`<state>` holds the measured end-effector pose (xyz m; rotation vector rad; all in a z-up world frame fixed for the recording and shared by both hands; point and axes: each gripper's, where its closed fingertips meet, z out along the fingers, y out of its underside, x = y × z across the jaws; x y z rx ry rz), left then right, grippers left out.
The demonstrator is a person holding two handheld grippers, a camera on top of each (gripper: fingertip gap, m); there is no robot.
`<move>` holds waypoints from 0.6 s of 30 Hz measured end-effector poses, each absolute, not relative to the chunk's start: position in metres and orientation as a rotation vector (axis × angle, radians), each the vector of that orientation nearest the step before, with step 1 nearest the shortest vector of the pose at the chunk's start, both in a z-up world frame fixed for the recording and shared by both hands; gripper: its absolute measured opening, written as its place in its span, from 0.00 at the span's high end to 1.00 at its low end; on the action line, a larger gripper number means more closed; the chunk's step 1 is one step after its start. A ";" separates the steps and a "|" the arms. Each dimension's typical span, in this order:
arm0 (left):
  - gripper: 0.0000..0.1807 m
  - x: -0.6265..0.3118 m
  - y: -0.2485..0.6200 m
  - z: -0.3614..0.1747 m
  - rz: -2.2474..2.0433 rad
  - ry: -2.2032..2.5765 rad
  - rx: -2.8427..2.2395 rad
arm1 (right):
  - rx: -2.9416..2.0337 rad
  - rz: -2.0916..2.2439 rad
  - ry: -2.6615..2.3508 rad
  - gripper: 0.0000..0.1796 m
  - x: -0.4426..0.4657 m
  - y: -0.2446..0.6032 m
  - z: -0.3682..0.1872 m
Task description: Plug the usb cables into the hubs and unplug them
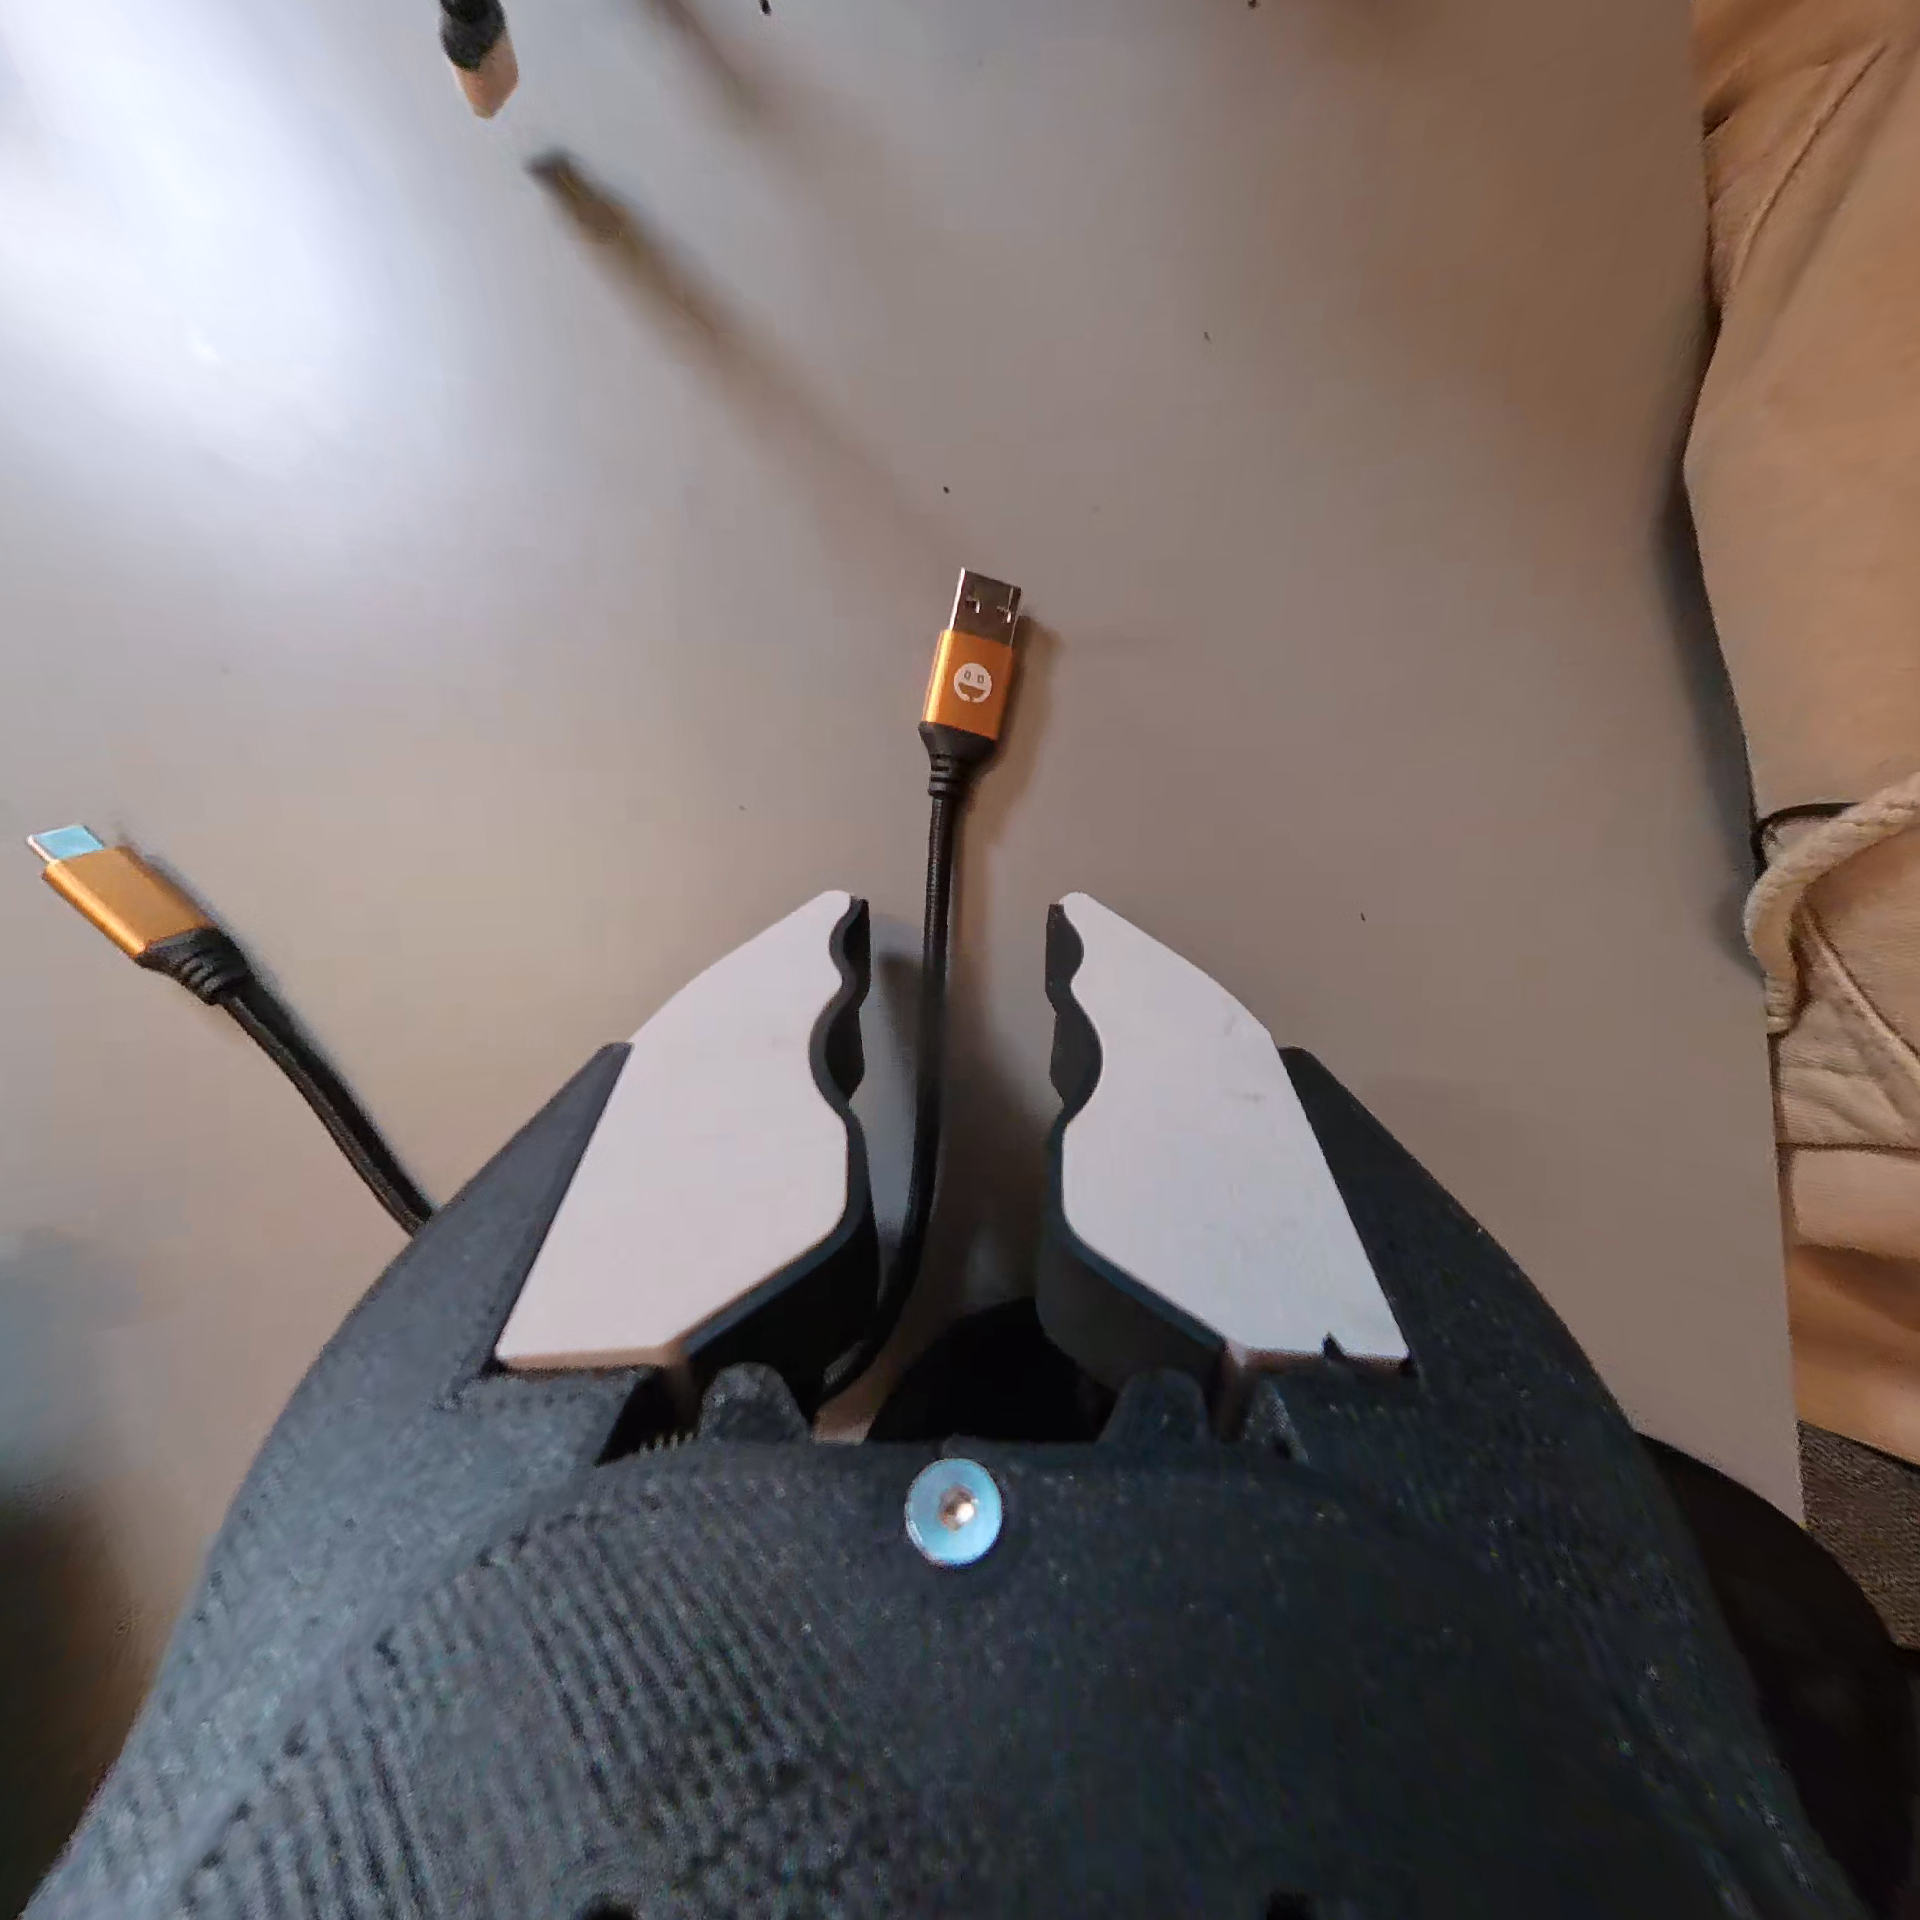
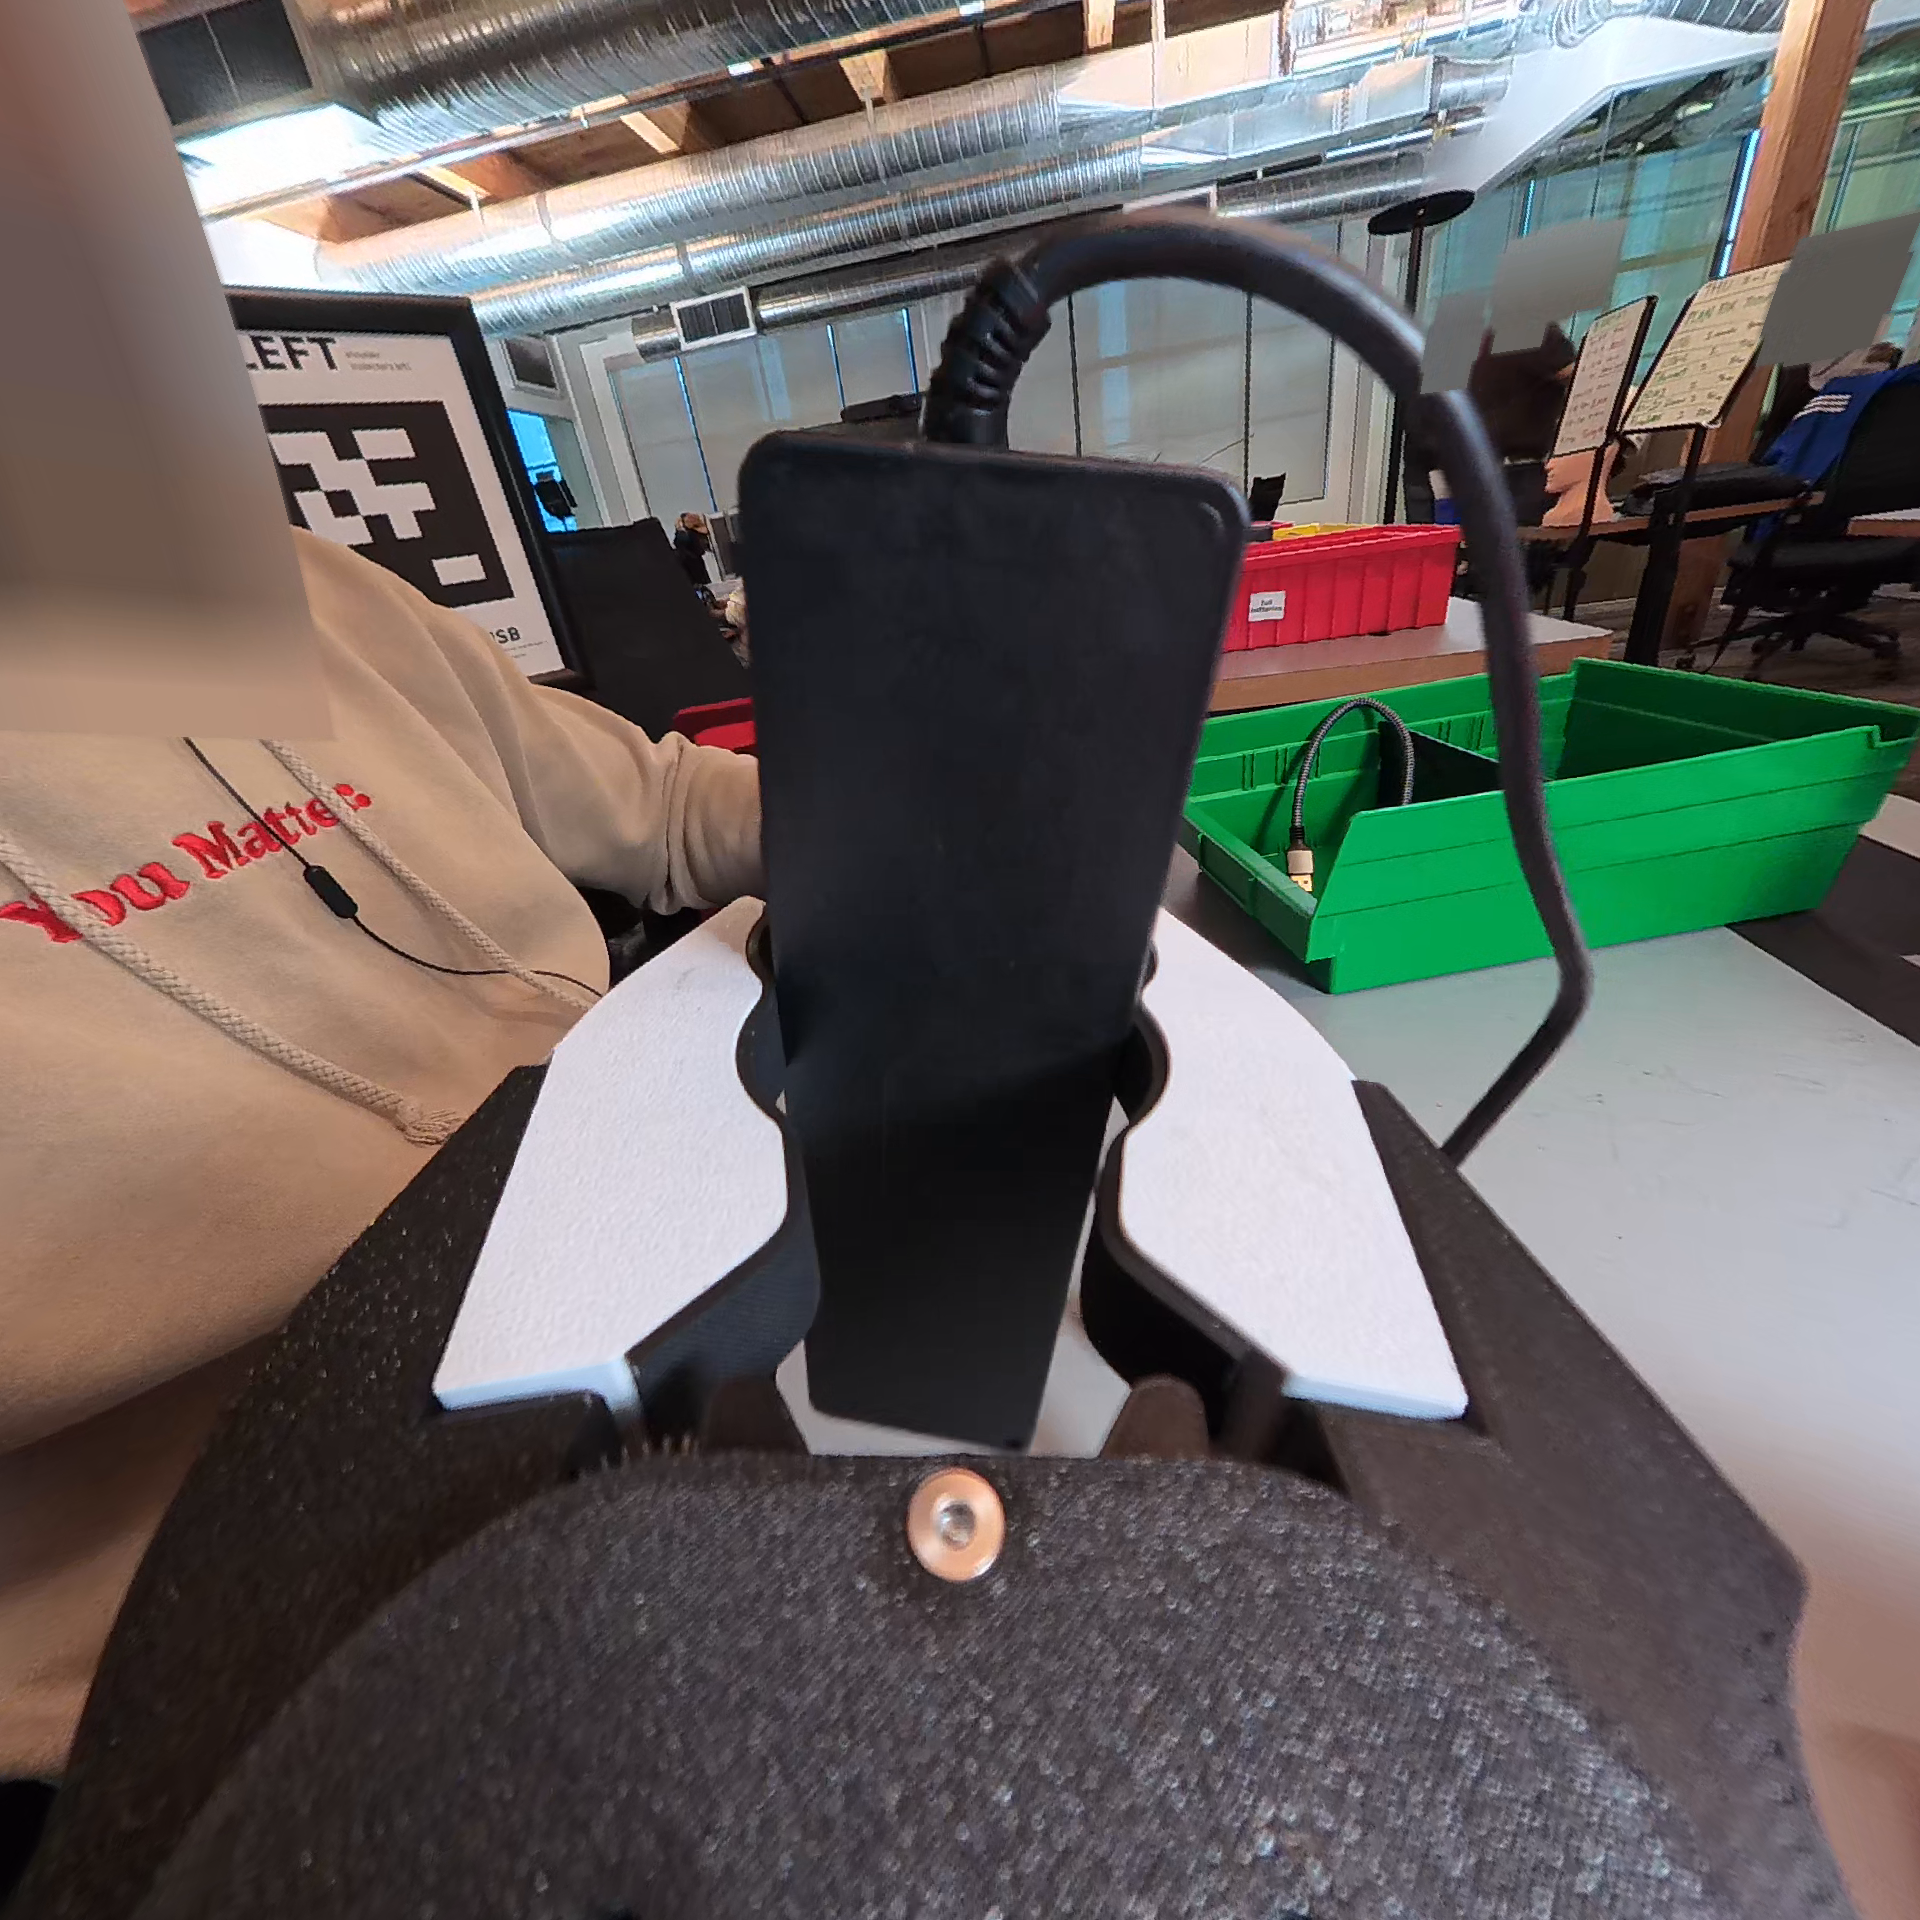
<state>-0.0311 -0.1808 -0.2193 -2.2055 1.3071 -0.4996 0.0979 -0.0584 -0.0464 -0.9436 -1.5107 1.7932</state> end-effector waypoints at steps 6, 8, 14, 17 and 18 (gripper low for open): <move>0.86 -0.014 -0.168 -0.223 -0.455 1.342 -2.157 | -0.955 1.780 -1.518 0.66 0.096 -0.058 -0.050; 0.88 -0.008 -0.165 -0.223 -0.456 1.351 -2.140 | -0.955 1.766 -1.528 0.66 0.095 -0.060 -0.051; 0.93 0.001 -0.156 -0.219 -0.506 1.320 -2.092 | -0.932 1.773 -1.521 0.66 0.096 -0.062 -0.047; 0.93 0.013 -0.157 -0.184 -0.767 1.181 -1.953 | -0.898 1.805 -1.509 0.66 0.099 -0.065 -0.041; 0.93 0.017 -0.159 -0.169 -0.870 1.132 -1.890 | -0.887 1.818 -1.503 0.66 0.100 -0.066 -0.039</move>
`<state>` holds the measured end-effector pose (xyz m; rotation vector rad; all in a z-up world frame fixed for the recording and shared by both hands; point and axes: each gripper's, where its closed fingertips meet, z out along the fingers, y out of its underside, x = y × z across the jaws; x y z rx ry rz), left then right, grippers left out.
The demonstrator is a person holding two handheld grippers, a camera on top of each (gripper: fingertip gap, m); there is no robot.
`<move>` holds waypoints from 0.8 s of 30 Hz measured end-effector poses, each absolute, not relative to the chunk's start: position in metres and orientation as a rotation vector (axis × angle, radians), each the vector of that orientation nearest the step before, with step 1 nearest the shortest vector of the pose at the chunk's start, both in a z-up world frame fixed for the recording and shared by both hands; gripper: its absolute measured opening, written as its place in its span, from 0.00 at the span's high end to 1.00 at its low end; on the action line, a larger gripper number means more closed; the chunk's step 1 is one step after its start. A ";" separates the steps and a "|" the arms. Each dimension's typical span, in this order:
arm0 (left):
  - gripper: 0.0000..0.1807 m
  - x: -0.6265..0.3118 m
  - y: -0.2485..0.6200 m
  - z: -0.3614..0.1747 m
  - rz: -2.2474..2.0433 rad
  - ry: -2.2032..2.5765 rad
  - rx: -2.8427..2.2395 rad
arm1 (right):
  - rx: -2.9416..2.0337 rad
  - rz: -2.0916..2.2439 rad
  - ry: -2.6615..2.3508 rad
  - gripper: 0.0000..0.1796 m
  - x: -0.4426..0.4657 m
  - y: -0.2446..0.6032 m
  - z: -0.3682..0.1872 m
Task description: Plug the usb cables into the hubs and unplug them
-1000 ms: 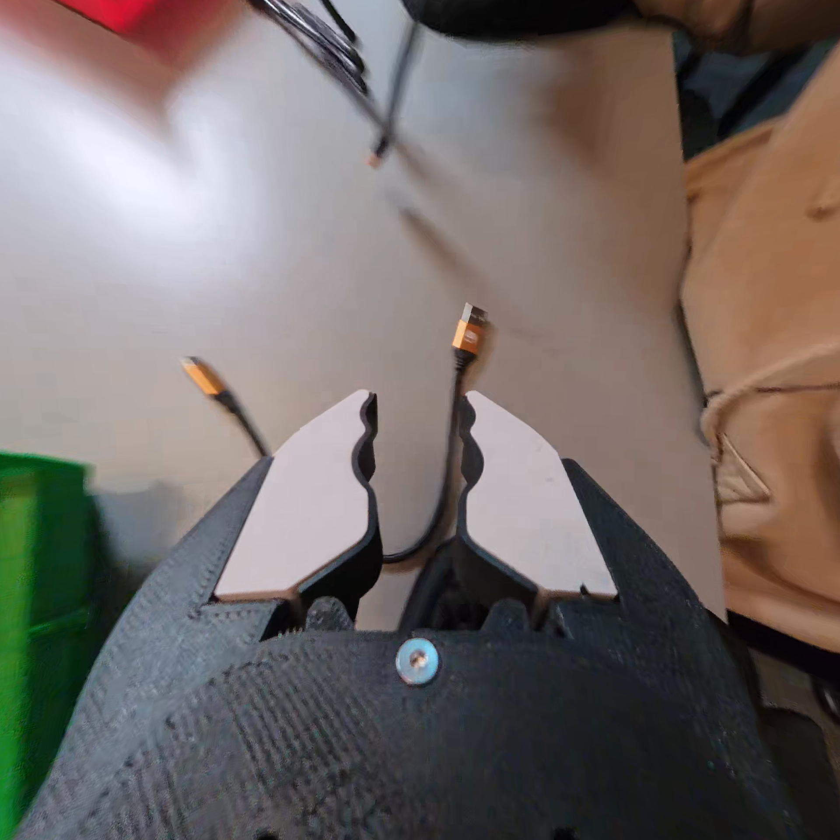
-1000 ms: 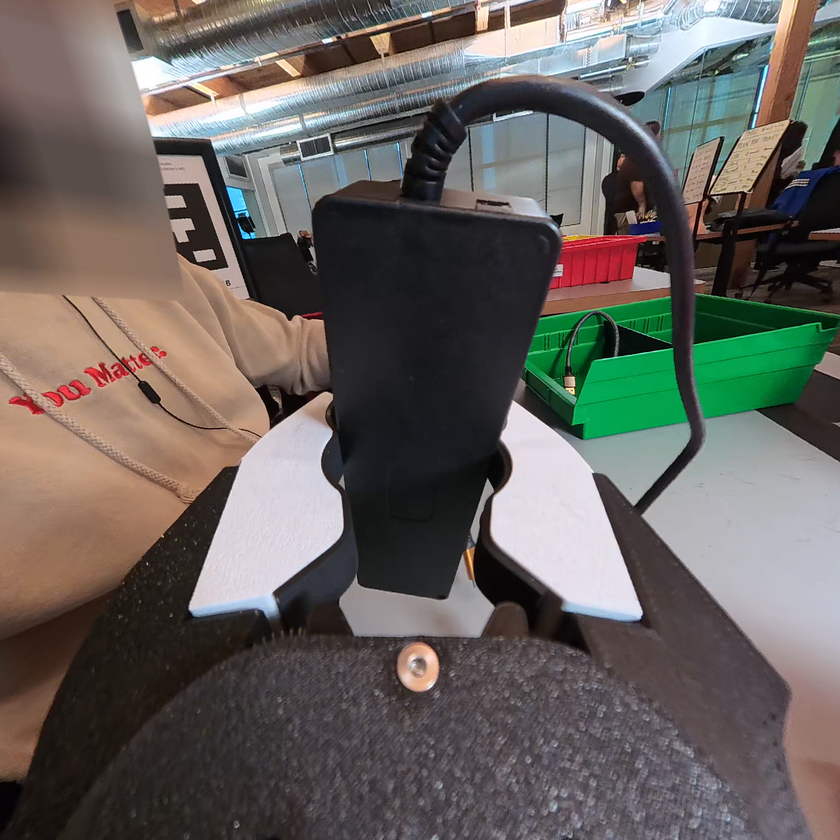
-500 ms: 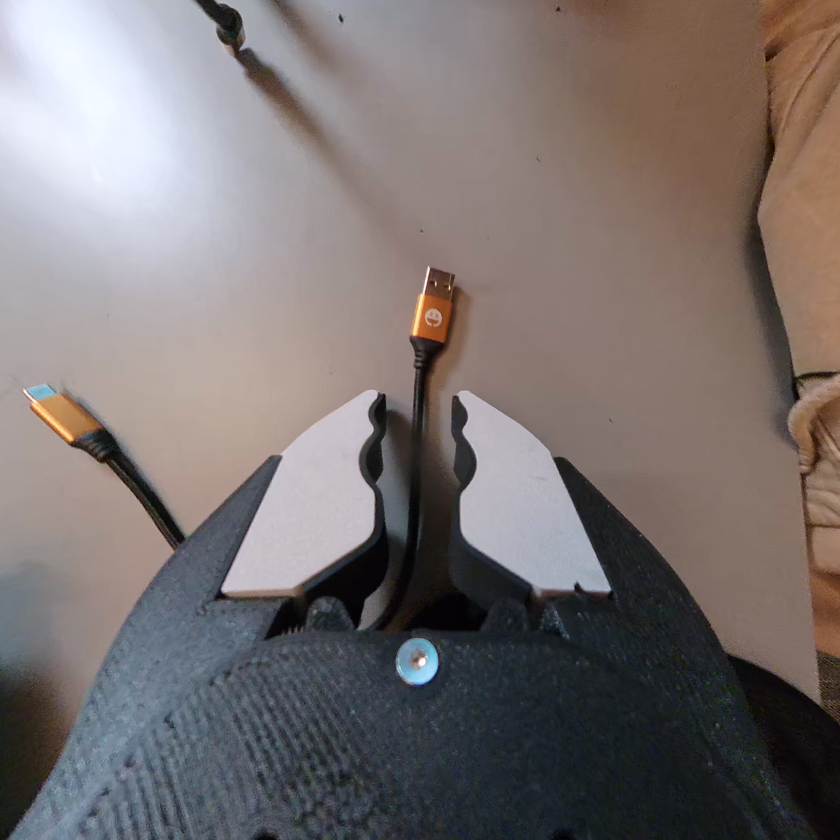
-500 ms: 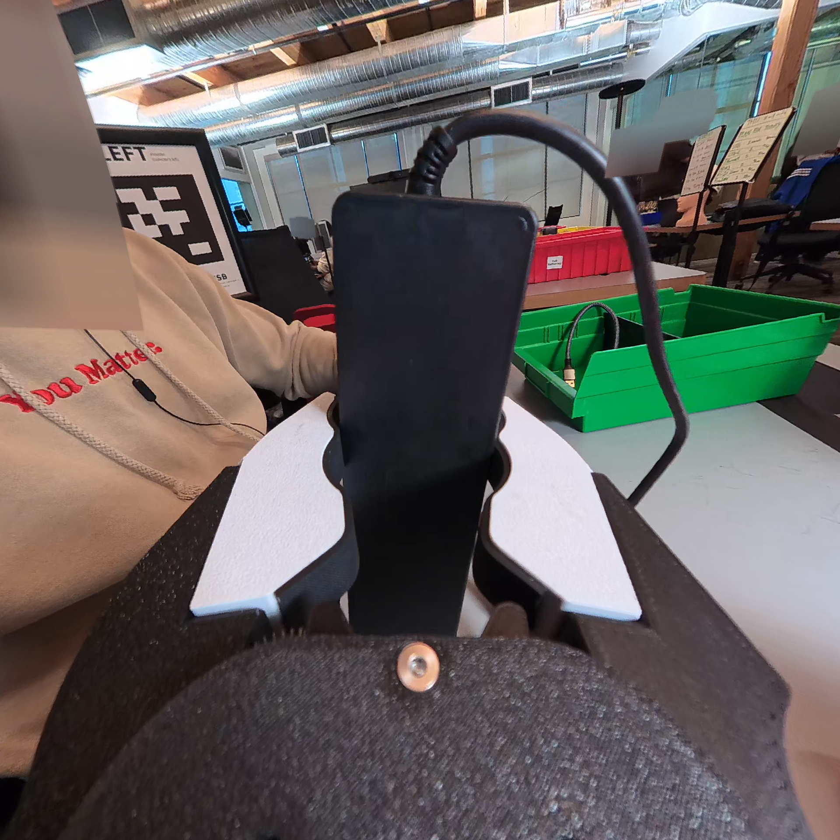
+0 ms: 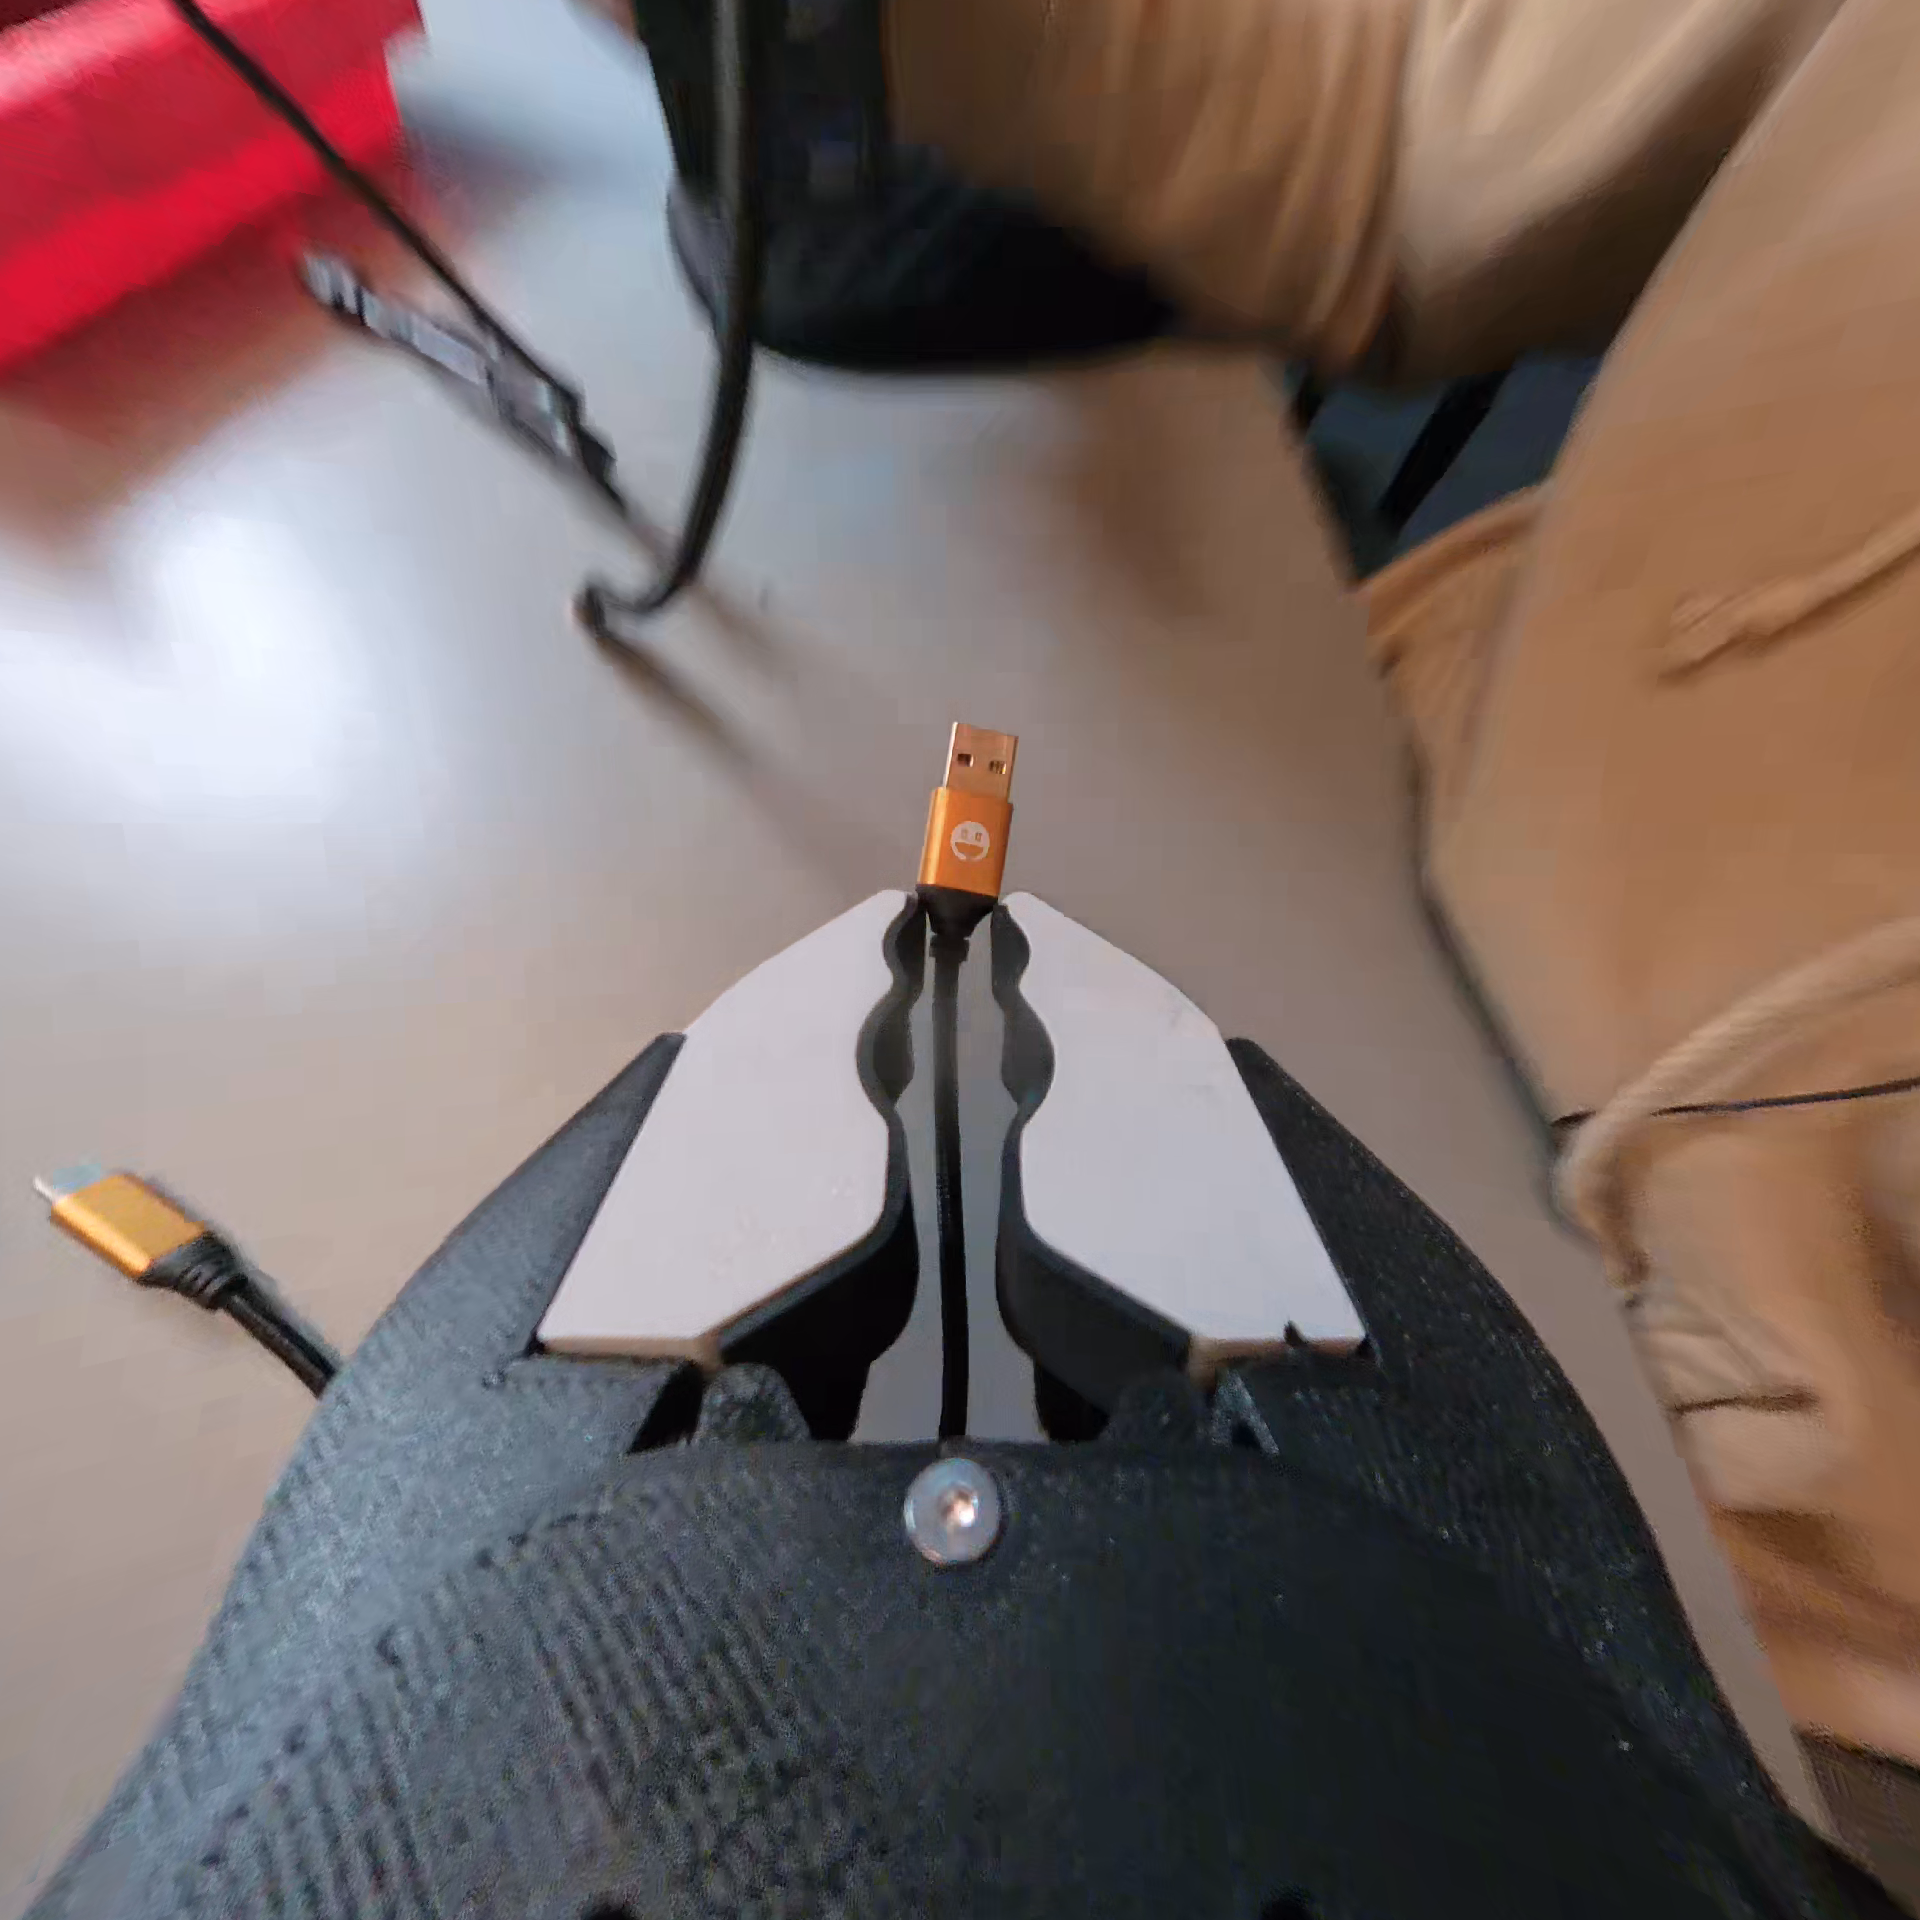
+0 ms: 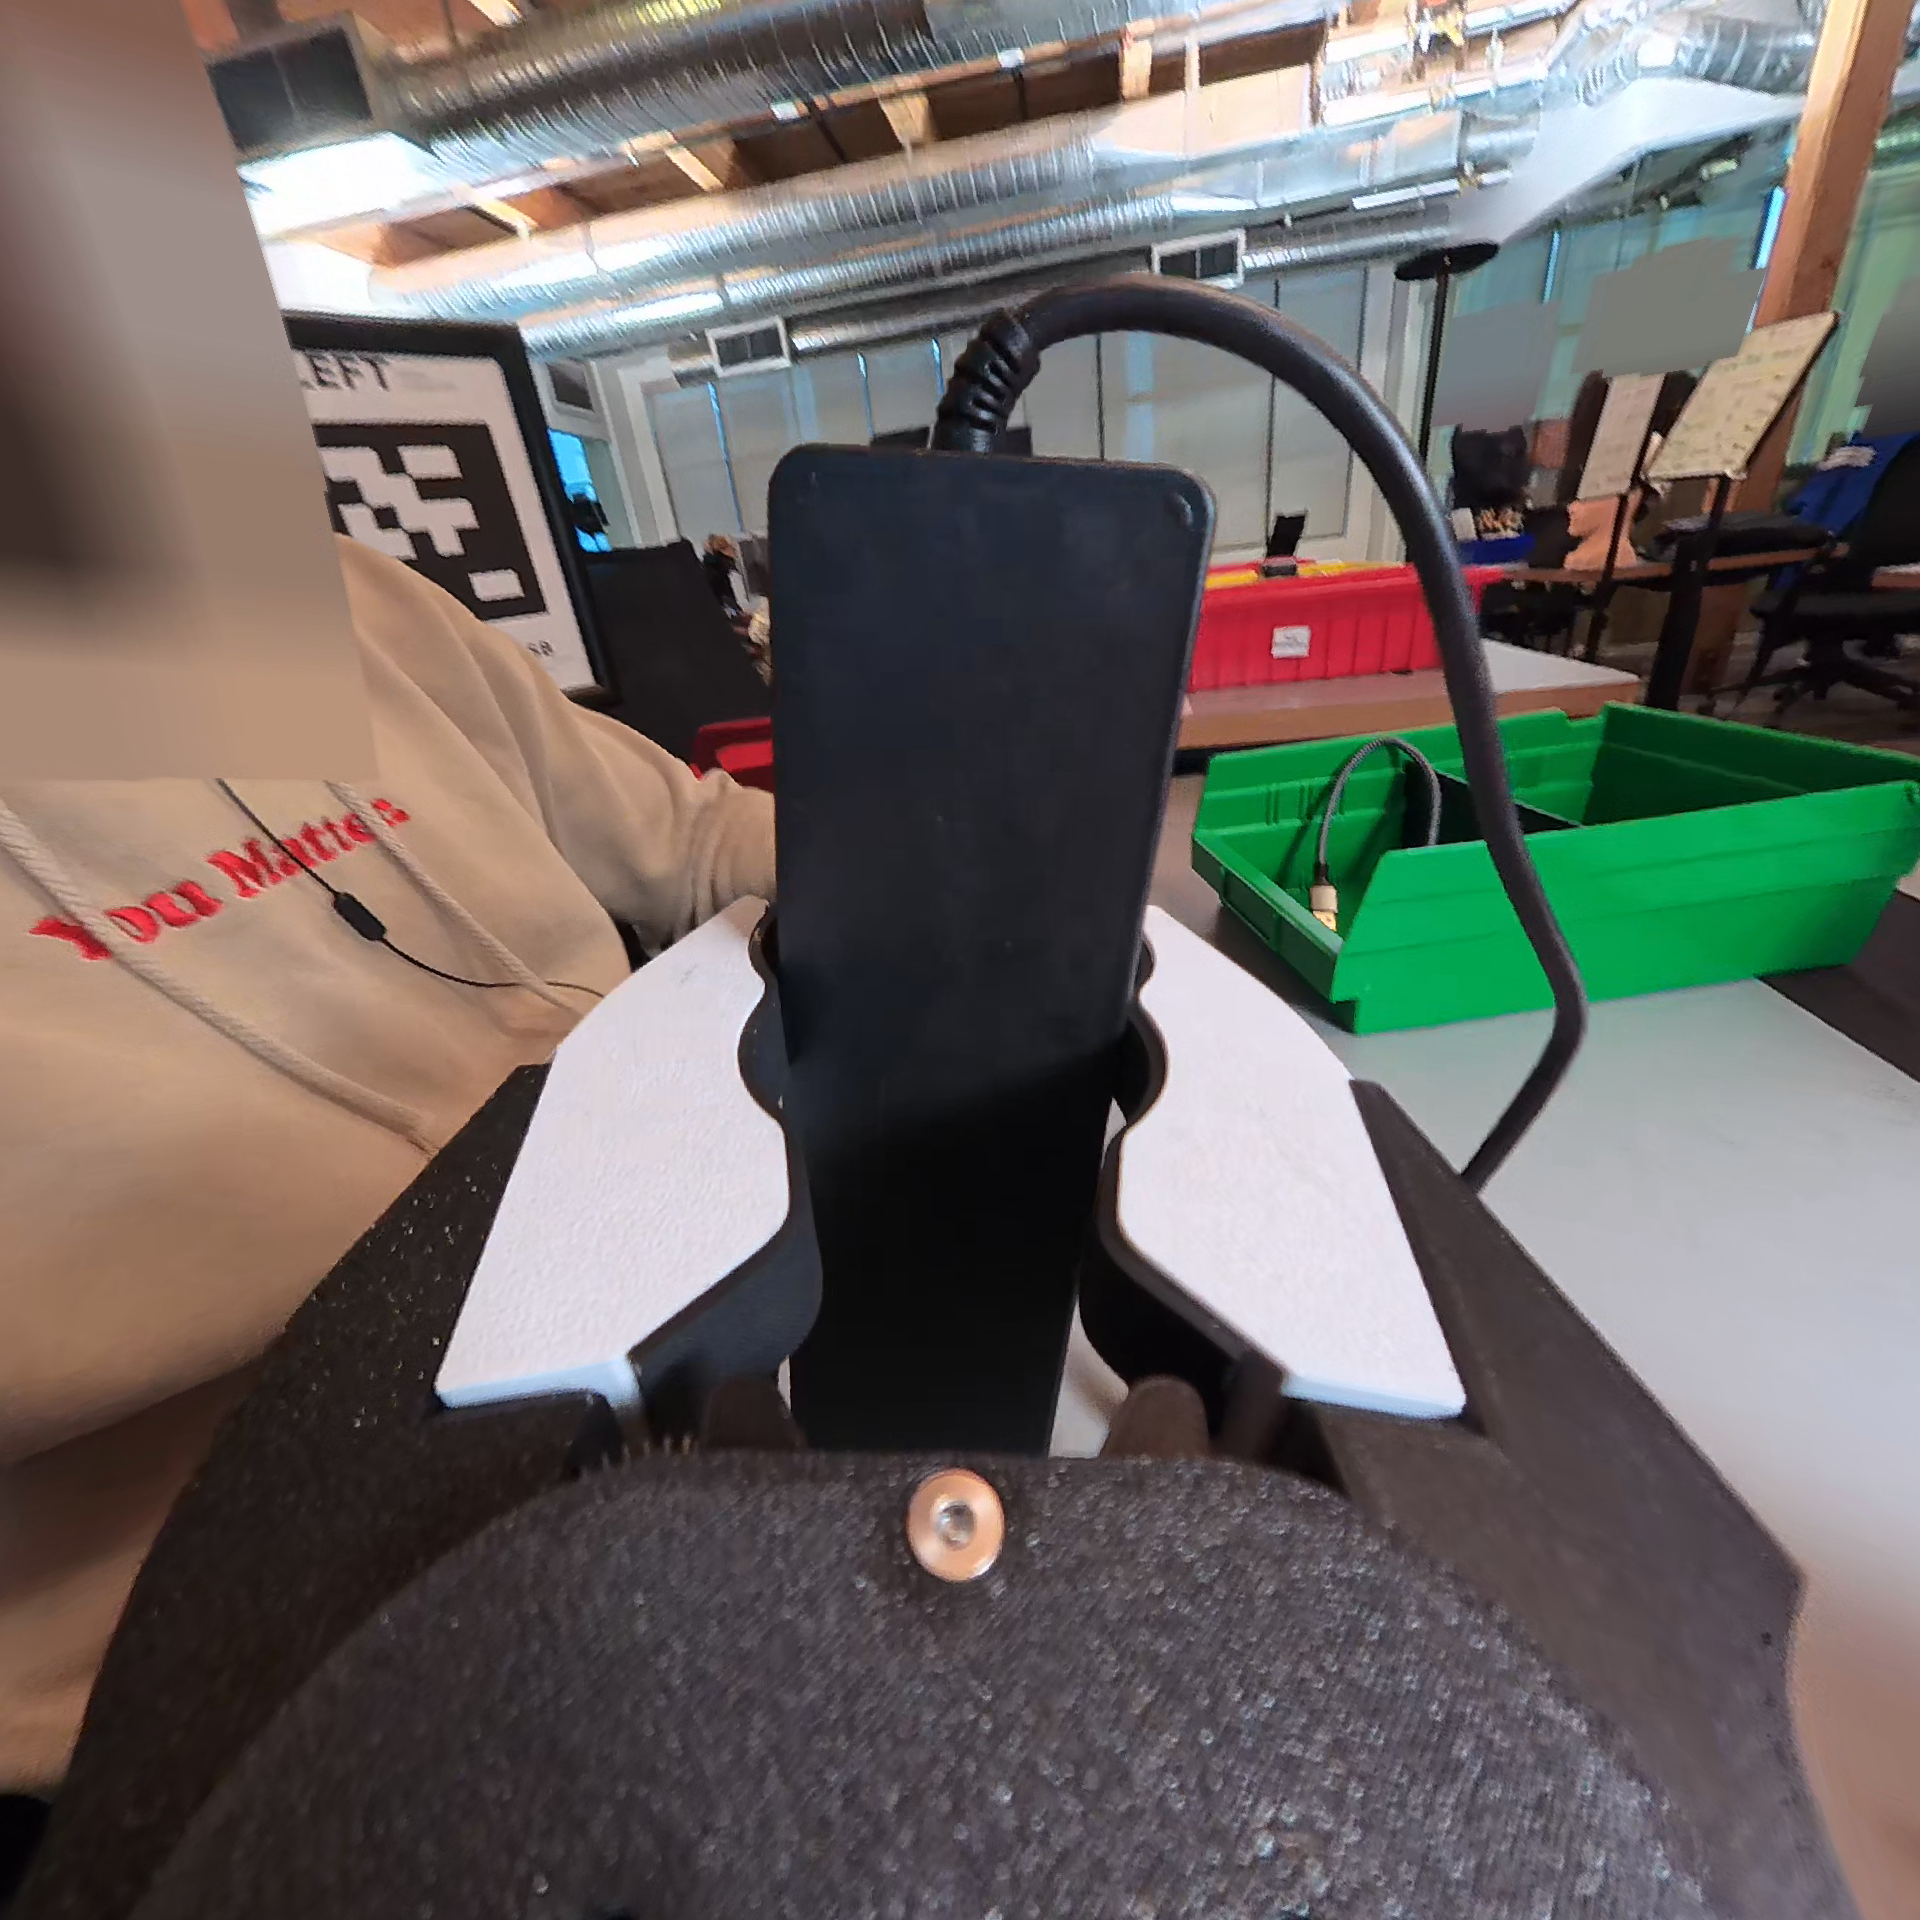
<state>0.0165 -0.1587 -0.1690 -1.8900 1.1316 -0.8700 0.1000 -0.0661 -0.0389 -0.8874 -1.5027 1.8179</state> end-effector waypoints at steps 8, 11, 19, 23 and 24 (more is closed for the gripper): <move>0.93 0.019 -0.163 -0.136 -1.041 1.028 -1.749 | -0.856 1.866 -1.482 0.66 0.103 -0.068 -0.034; 0.93 0.012 -0.147 -0.159 -0.863 0.997 -1.897 | -0.836 1.915 -1.465 0.66 0.105 -0.070 -0.031; 0.77 0.036 -0.138 -0.141 -0.850 0.970 -1.812 | -0.738 2.133 -1.310 0.66 0.111 -0.069 -0.013; 0.65 0.071 -0.116 -0.126 -0.843 0.901 -1.748 | -0.720 2.120 -1.257 0.66 0.102 -0.073 -0.009; 0.63 0.080 -0.110 -0.123 -0.862 0.880 -1.739 | -0.714 2.106 -1.248 0.66 0.100 -0.075 -0.009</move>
